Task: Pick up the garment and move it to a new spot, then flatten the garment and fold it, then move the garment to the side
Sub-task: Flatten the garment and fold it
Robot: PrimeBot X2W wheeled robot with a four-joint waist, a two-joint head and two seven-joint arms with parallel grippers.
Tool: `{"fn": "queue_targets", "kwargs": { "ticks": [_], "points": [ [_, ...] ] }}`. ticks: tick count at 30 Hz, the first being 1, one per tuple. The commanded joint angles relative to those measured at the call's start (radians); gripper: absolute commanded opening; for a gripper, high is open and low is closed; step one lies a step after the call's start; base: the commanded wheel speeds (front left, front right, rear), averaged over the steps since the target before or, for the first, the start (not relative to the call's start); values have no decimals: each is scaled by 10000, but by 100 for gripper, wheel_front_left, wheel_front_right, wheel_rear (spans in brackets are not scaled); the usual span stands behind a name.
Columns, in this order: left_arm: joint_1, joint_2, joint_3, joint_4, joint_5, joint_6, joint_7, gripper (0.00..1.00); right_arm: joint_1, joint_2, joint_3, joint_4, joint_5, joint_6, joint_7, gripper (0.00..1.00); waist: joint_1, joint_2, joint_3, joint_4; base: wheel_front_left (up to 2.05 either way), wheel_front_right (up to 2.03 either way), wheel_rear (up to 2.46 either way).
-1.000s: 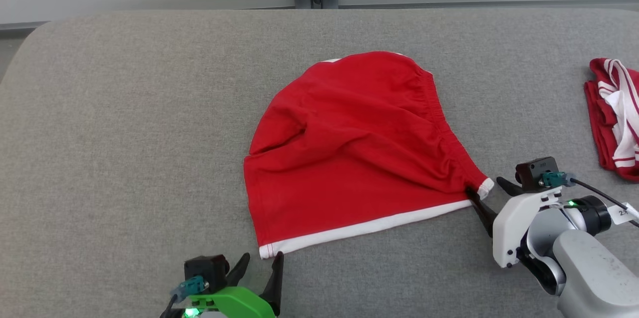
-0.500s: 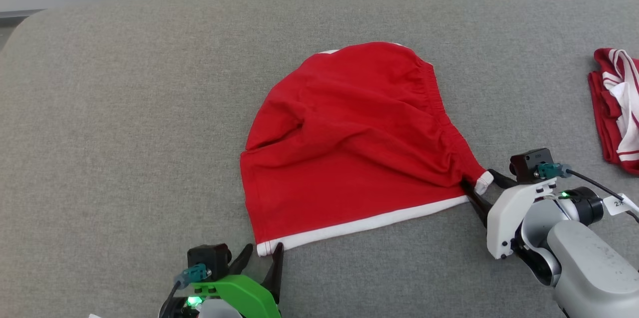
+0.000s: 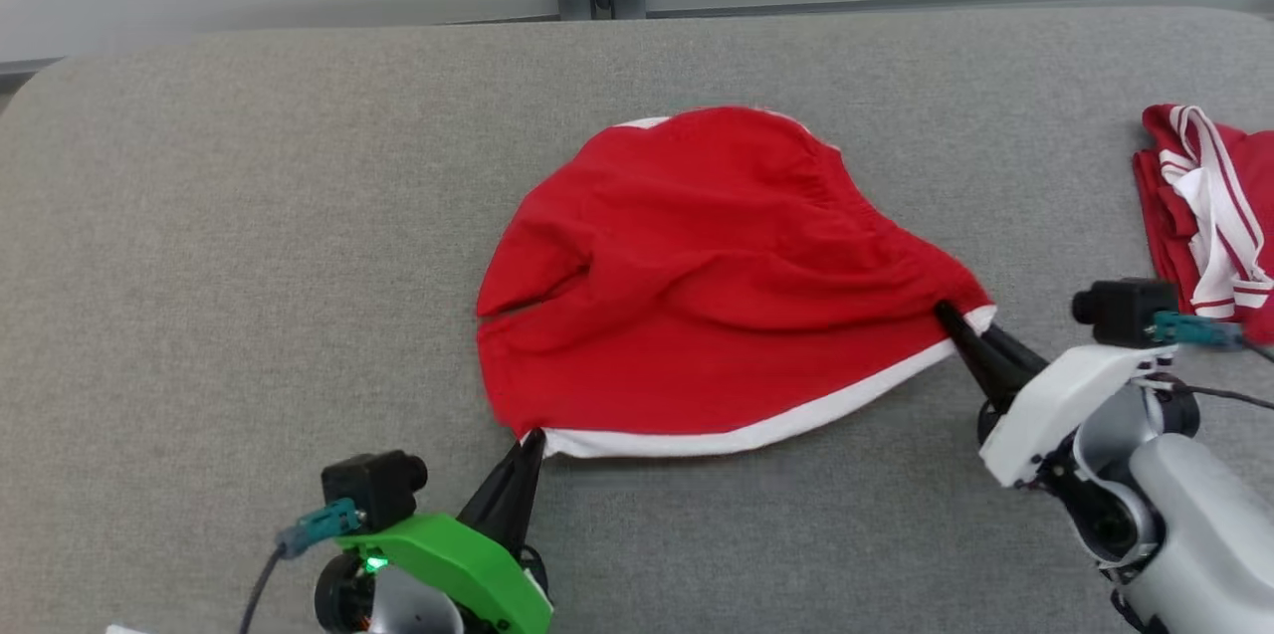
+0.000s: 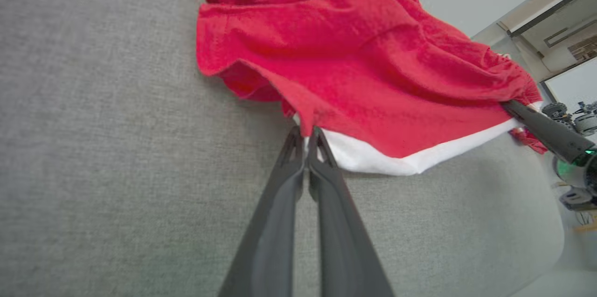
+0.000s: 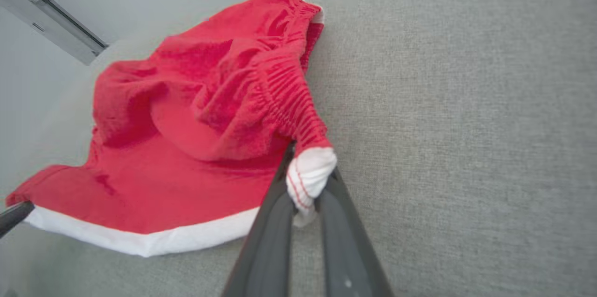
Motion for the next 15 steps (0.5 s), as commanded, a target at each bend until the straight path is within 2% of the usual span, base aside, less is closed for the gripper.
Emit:
{"fn": "queue_targets", "kwargs": {
  "ticks": [1,4,8,11,15],
  "points": [
    [231,207,121,-657,-253,-74,145,0,298,-337,-323,-583,373,-11,-69,0,0,-1,-407,-254,0,0,0],
    [676,473,382,-2815,-785,1,676,0,898,-895,-1267,-2468,1194,-6,178,0,0,-1,-652,-492,0,0,0],
    [923,841,795,-5546,-1264,338,1352,0,1411,-1341,-2812,-4851,1770,-8,1010,0,0,-1,-791,-841,0,0,0],
    [511,1001,970,-7057,-1507,533,1890,0,1351,-1286,-3781,-6287,2011,-8,2032,0,0,-1,-772,-1035,0,0,0],
    [-806,1265,1146,-8066,-1630,781,2772,0,356,-785,-4799,-7514,2193,-6,3739,0,0,-1,-390,-1186,0,0,0]
  ]
}}
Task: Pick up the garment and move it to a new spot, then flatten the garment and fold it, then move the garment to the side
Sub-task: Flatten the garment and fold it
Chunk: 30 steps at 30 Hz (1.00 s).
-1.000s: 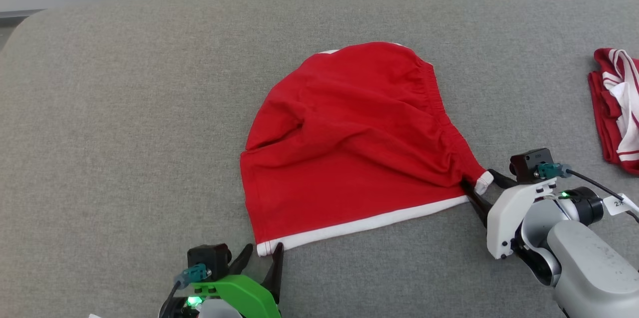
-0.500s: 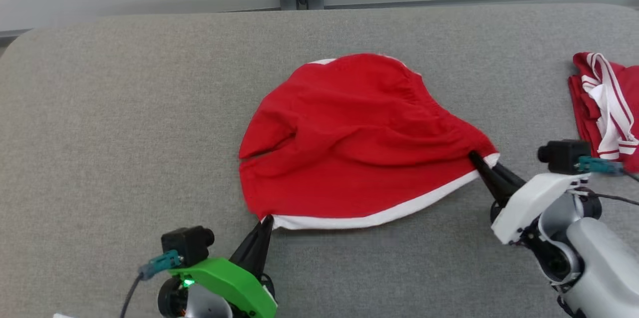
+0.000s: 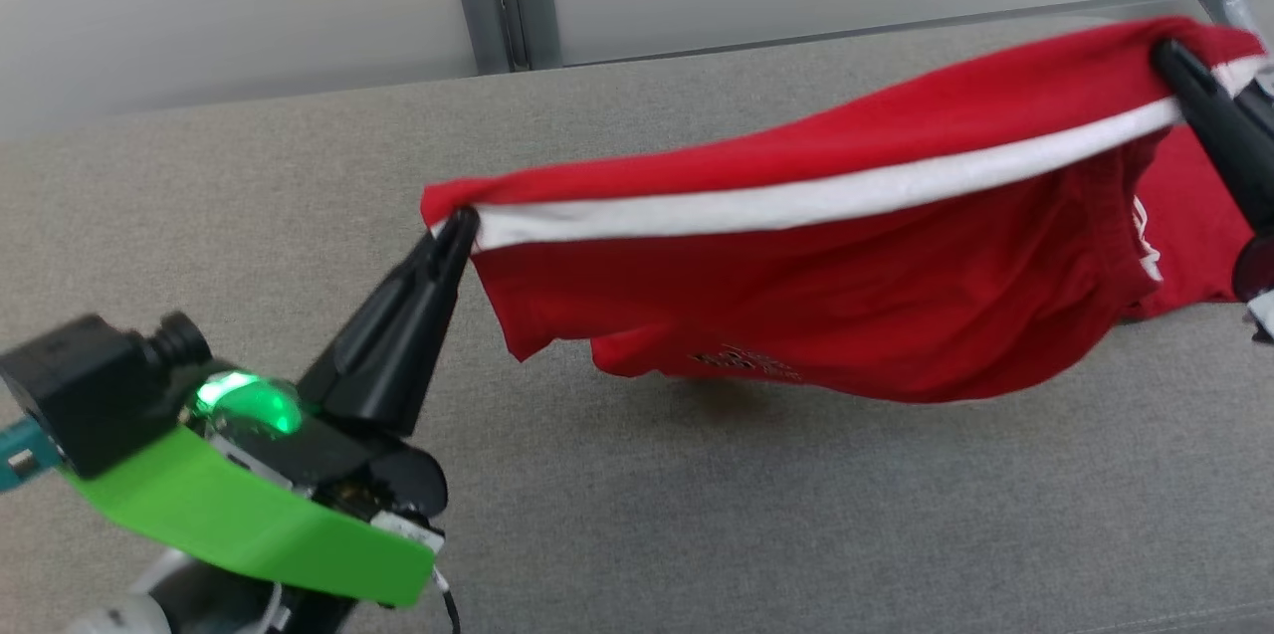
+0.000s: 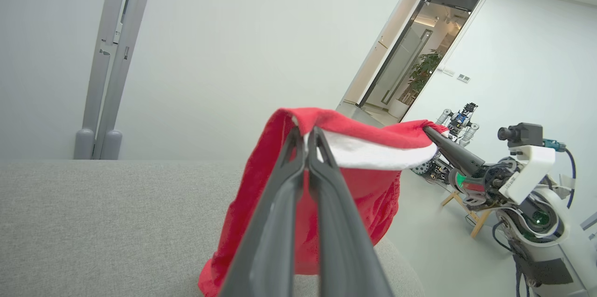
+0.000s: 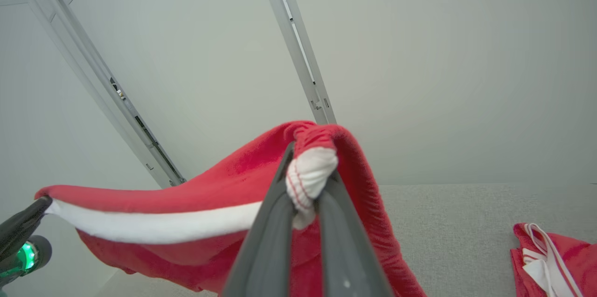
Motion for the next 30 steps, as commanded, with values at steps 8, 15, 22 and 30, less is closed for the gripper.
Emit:
{"fn": "queue_targets", "kwargs": {
  "ticks": [8,15,22,30],
  "points": [
    [-4488,497,782,1605,218,418,1178,0,-4021,1741,-196,565,-1660,0,2753,0,0,0,1995,-98,0,0,0],
    [-8891,324,825,5576,1618,208,-65,0,-7928,3087,-219,3337,-4374,0,2360,0,0,0,3639,324,0,0,0],
    [-11932,-527,412,9885,2696,-607,-3376,0,-10625,3513,-457,6571,-5602,-5,1,0,0,0,4381,703,0,0,0],
    [-10323,-776,-286,11026,2668,-1261,-5564,0,-8326,2794,499,6940,-4267,0,-787,0,0,0,4107,995,0,0,0]
  ]
}}
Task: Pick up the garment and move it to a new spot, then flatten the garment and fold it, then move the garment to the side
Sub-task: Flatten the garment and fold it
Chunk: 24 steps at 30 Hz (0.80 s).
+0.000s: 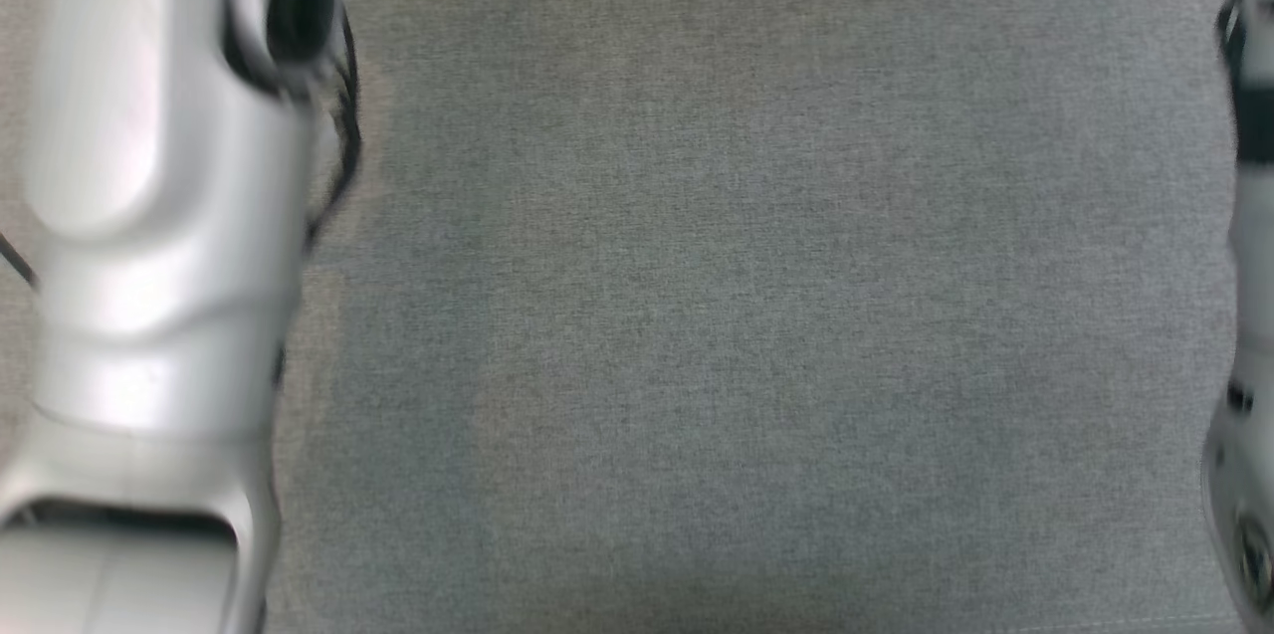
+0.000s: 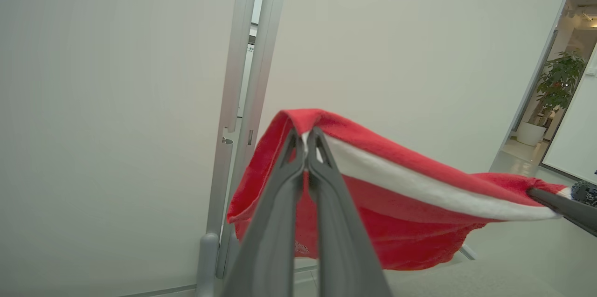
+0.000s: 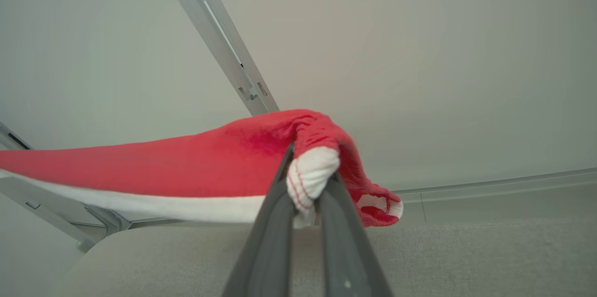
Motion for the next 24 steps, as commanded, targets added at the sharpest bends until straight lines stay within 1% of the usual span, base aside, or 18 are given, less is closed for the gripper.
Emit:
{"fn": "queue_targets", "kwargs": {
  "ticks": [1,4,5,8,11,14,19,21,22,24],
  "points": [
    [978,89,-141,-145,-75,-79,-138,0,1003,-277,47,-280,417,0,-136,0,-2,0,-422,292,0,0,0],
    [2935,236,-455,-897,-356,-139,-97,0,3072,-696,124,-993,1195,0,-119,0,-2,0,-973,374,0,0,0],
    [3795,361,-582,-1255,-392,-148,-48,0,3926,-810,115,-1252,1466,0,-108,0,-2,0,-1200,393,0,0,0],
    [5871,639,-763,-2324,-407,189,95,0,6028,-1060,87,-1936,1972,-5,-58,0,-2,0,-1739,452,0,0,0],
    [7965,718,-791,-3621,-660,671,264,0,8014,-1173,-4,-2574,2311,-9,-23,0,-2,0,-2324,527,0,0,0],
    [9706,814,-803,-4858,-954,1050,423,0,9548,-1078,-129,-3083,2541,-11,-52,0,-2,0,-2785,569,0,0,0],
    [12335,899,-580,-6428,-1175,2020,423,0,12097,-826,-360,-3873,2509,-20,-213,0,-2,0,-3362,727,0,0,0],
    [13117,799,-557,-6838,-1393,2241,390,0,13136,-598,-494,-4235,2693,-22,-289,0,-2,0,-3474,860,0,0,0],
    [13373,857,-586,-6951,-1351,2314,444,0,13555,-521,-547,-4416,2715,-20,-328,0,-2,0,-3494,936,0,0,0],
    [13845,787,-572,-7211,-1469,2488,428,0,14263,-236,-684,-4784,2806,-20,-447,0,-2,0,-3442,1010,0,0,0]
  ]
}}
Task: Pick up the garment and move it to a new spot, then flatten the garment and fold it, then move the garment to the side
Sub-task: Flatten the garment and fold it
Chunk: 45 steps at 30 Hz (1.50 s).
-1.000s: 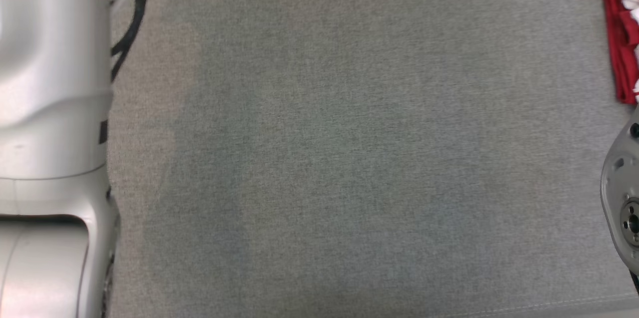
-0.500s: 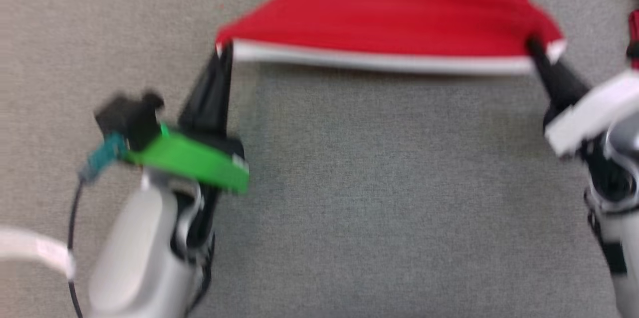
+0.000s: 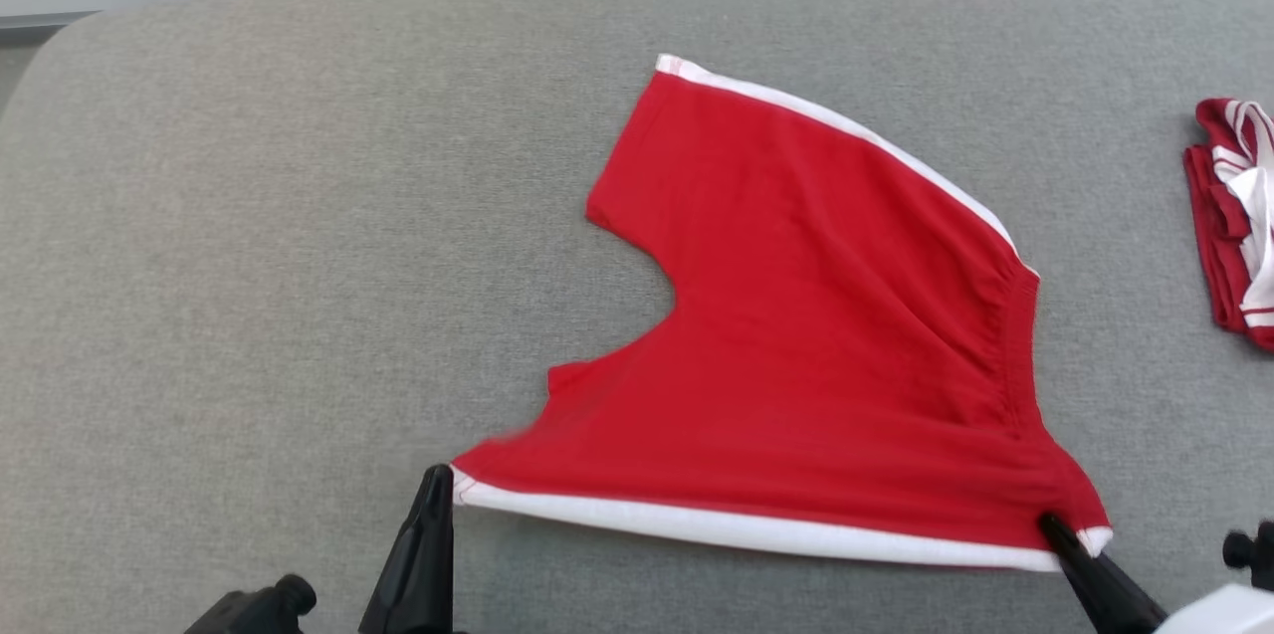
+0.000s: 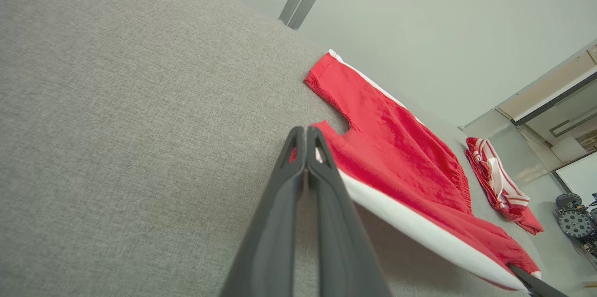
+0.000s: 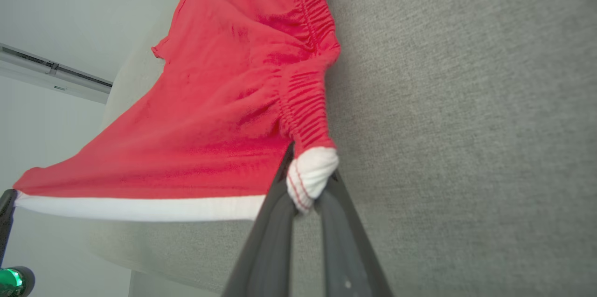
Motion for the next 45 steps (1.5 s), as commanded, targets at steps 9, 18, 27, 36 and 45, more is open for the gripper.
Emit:
{"fn": "queue_targets", "kwargs": {
  "ticks": [9,18,27,36,45],
  "points": [
    [-894,670,447,-594,348,225,452,0,-626,1072,-271,-256,-218,-34,133,0,1,0,1061,-538,0,0,0],
    [-4948,1760,690,-424,651,95,2800,0,-2930,1537,-431,-505,-25,-33,1573,0,1,0,2659,-1719,0,0,0],
    [-8154,2624,439,712,956,-256,4979,0,-2898,1595,-616,-2051,911,-33,3605,0,1,0,3203,-2511,0,0,0],
    [-9728,2791,106,1713,845,-601,6115,0,-4218,1600,-272,-1370,1342,-27,4484,0,1,0,3561,-2926,0,0,0],
    [-11317,2778,-274,2795,1100,-898,6812,0,-5831,1599,20,-279,1743,-23,5283,0,1,0,3827,-3056,0,0,0]
  ]
}}
